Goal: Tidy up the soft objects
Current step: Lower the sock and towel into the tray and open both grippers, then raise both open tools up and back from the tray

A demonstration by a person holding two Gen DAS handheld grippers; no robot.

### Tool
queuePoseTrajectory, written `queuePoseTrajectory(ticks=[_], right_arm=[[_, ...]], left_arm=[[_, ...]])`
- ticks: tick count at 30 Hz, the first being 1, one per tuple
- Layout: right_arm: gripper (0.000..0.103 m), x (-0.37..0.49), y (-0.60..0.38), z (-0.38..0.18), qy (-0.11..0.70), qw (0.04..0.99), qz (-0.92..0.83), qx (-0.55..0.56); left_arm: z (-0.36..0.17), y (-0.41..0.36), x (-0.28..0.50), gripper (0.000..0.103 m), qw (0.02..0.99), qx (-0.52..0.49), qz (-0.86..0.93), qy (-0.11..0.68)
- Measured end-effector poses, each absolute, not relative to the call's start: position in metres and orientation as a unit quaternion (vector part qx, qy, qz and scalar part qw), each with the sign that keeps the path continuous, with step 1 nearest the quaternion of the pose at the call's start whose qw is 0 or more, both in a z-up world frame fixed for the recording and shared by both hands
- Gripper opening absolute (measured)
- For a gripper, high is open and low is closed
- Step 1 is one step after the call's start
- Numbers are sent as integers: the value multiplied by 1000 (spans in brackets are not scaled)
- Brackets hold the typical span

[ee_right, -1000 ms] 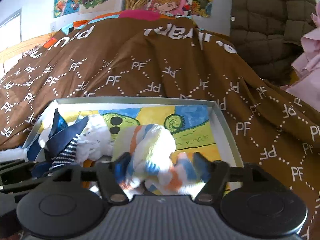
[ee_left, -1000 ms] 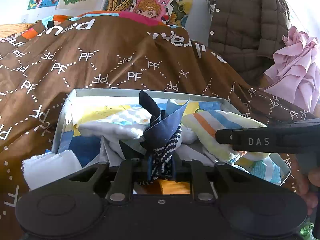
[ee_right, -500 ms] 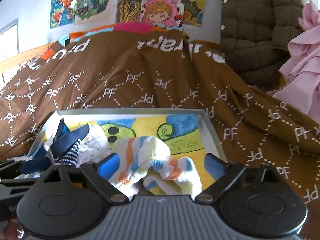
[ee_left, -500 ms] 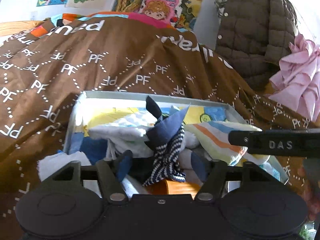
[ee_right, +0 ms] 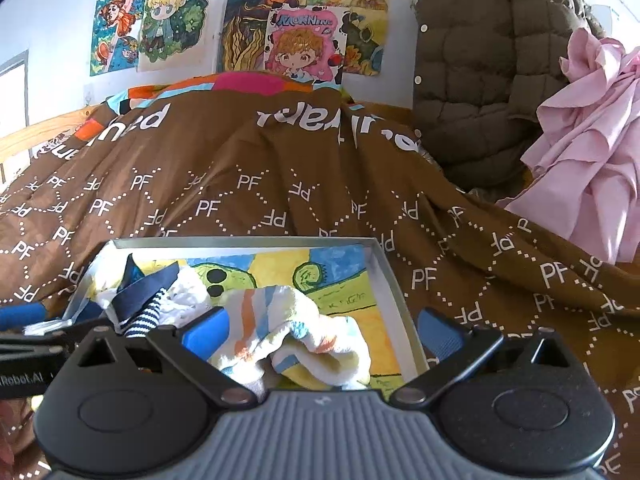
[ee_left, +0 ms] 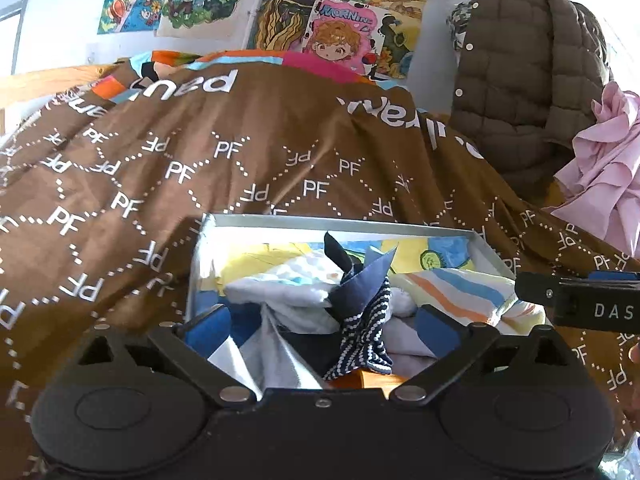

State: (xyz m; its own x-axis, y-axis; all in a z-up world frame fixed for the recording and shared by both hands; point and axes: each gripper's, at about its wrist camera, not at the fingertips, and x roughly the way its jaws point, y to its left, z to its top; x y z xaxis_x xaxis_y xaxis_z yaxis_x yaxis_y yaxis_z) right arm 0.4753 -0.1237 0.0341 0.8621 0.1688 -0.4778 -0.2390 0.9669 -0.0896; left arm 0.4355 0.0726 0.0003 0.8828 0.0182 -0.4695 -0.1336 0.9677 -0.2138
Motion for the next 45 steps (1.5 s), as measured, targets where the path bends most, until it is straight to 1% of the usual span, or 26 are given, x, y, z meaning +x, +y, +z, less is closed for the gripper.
queuePoseTrajectory(ticks=[3,9,17,28,37,45], right_arm=[[103,464,-126,36,234,964,105,-64],[103,442,-130,35,230,965,112,-56],[103,407,-132,32,208,964,131,-96],[103,374,-131,31,207,962,149,-99],[103,352,-141,33,203,965,146,-82],[103,331,-149,36,197,965,150,-89]], left_arm=[[6,75,428,102,964,-120,49,234],[15,74,407,102,965,-106,64,232],[21,65,374,102,969,-79,66,224],[21,49,341,102,972,-28,60,226],[24,50,318,102,971,-26,67,228],[29,40,299,102,971,-11,70,228]])
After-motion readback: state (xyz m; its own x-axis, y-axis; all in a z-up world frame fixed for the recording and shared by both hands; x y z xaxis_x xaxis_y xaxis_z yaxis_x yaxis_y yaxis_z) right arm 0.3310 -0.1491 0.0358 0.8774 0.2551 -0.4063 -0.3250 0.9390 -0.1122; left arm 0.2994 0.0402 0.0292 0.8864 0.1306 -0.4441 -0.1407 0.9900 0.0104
